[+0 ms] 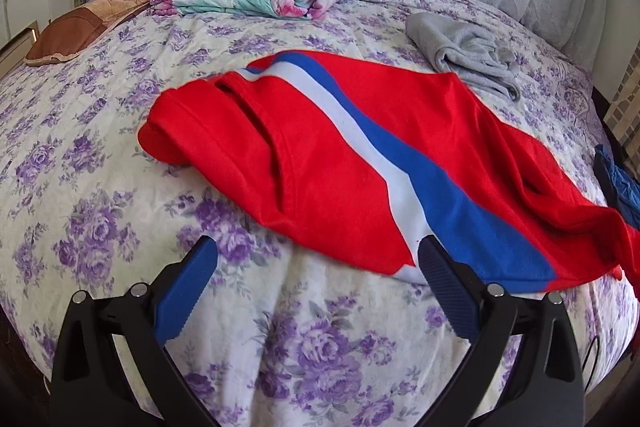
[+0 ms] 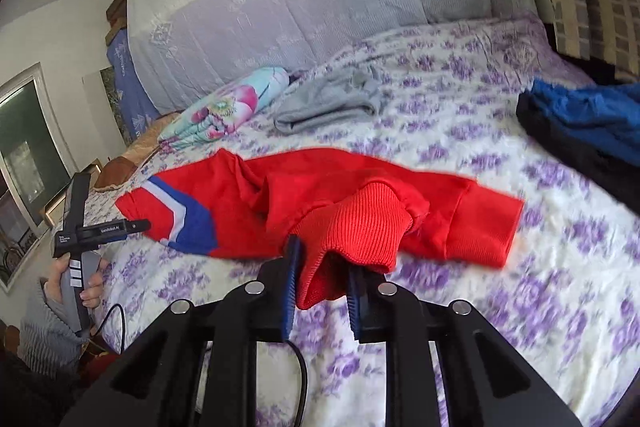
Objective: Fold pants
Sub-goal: 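Grasp the red ribbed cuff with the right tool while the left tool grasps the waistband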
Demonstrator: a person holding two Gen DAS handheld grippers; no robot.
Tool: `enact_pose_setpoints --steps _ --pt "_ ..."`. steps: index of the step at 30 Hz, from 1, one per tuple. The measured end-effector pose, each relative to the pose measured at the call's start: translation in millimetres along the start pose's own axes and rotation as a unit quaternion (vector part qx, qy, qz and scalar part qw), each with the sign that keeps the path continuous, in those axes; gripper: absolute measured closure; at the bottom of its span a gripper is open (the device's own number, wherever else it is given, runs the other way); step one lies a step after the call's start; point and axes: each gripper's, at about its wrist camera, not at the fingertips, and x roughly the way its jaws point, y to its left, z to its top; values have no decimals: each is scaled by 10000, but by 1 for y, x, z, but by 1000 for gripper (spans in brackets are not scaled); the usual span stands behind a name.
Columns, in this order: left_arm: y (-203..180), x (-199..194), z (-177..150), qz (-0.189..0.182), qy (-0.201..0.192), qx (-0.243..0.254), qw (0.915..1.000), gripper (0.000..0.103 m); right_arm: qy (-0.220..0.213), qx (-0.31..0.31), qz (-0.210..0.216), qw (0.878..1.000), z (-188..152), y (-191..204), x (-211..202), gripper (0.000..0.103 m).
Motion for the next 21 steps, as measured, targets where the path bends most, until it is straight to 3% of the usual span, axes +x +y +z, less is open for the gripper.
enact_pose_setpoints --steps 8,9,10,11,14,17,21 --pt "15 21 29 -338 98 -383 9986 8 -353 395 -119 9985 47 -36 0 83" --pt "19 23 30 -417 93 -477 9979 16 -358 417 -155 9984 47 -39 1 83" --pt "23 24 30 -470 106 -543 9974 40 -348 431 -200 9983 47 -43 2 83" --pt "26 25 30 -397 142 -610 9972 49 -322 451 -240 9982 47 -46 4 83" --pt "36 22 32 -491 48 -798 9956 58 -228 562 -295 9977 45 -55 11 83" --pt "43 15 36 -641 34 -882 9940 76 -165 631 -314 9974 45 -60 18 83" --pt "42 0 43 -875 -68 -846 9925 87 -142 680 -298 9971 49 -64 23 84"
